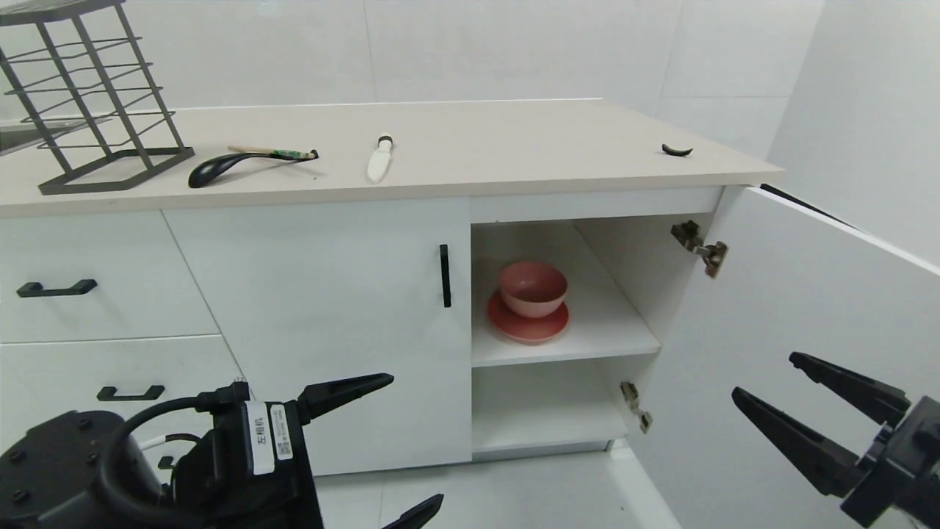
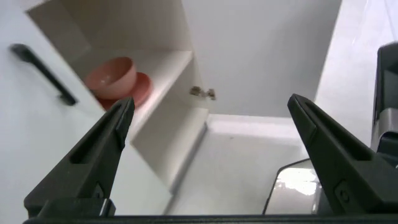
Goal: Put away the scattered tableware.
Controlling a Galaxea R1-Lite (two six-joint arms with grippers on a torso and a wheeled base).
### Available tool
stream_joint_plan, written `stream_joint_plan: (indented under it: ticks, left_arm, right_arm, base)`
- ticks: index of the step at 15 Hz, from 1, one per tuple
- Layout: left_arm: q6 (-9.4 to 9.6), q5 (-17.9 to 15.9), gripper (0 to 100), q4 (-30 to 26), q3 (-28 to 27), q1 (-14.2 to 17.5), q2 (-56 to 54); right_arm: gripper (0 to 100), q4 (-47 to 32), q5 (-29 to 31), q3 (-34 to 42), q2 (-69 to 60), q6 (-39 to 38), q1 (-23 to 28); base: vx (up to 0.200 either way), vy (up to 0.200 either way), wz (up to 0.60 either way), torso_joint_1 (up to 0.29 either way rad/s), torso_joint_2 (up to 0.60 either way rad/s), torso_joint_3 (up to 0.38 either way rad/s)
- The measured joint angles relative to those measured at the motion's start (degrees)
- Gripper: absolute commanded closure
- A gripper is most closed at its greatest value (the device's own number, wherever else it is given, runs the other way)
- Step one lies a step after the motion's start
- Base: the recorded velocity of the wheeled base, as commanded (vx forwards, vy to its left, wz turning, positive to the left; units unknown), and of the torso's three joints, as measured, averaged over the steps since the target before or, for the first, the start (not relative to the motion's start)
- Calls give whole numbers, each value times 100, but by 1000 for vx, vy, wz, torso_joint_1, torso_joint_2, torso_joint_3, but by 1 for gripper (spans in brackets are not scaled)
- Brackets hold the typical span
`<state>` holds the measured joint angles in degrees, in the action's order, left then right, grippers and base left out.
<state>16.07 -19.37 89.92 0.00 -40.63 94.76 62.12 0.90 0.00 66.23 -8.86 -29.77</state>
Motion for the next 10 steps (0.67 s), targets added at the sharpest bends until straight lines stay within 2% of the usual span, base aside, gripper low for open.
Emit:
stream_joint_plan:
  ticks: [1, 3, 8, 10]
  left_arm:
    - [-121, 18, 0, 2, 0, 6, 2]
    - [-200, 20, 0, 7, 0, 117, -2]
    - [-201, 24, 0, 0, 0, 166, -13]
    - [-200, 30, 0, 2, 0, 155, -30]
  right_arm:
    - [0, -460, 2, 0, -258, -13, 0]
    - [0, -1341, 13, 0, -870, -35, 20]
    - [0, -3465, -111, -5, -2894, 27, 511]
    - [0, -4181, -361, -44, -3840, 74, 902]
  base:
    - [0, 0, 0, 0, 0, 0]
    - [0, 0, 0, 0, 0, 0]
    - [0, 0, 0, 0, 0, 0]
    - [-200, 0, 0, 2, 5, 2]
